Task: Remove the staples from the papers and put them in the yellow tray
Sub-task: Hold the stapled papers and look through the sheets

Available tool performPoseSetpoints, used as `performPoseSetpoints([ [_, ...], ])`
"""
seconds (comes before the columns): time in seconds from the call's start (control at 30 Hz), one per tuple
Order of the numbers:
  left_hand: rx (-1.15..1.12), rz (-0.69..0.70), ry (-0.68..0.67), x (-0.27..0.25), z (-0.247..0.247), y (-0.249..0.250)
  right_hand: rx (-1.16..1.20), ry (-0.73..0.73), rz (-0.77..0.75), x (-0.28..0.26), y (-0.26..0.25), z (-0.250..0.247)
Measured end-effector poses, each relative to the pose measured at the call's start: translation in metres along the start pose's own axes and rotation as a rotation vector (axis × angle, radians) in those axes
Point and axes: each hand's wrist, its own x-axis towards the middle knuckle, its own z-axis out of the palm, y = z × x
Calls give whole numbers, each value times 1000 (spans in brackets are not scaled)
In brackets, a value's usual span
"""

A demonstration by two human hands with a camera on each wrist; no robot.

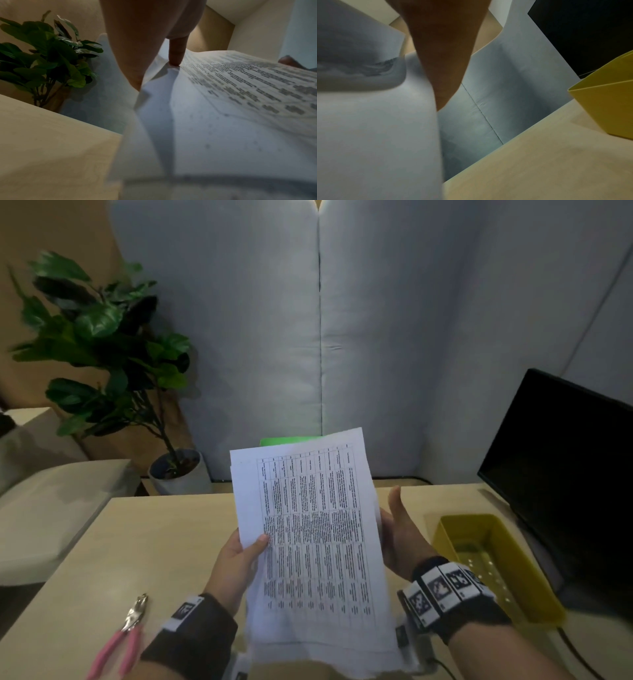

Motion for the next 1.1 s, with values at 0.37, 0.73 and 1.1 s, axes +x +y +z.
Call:
performPoseSetpoints([
  [0.37, -55, 0, -14, 3, 24, -8, -262, -156, -83, -10, -15, -24],
  [0.73, -212, -143, -227, 13, 35, 14, -327, -255, -117, -10, -24, -26],
  [1.1, 14, 124, -20, 9, 26, -3, -497, 174, -213, -8, -8, -31],
])
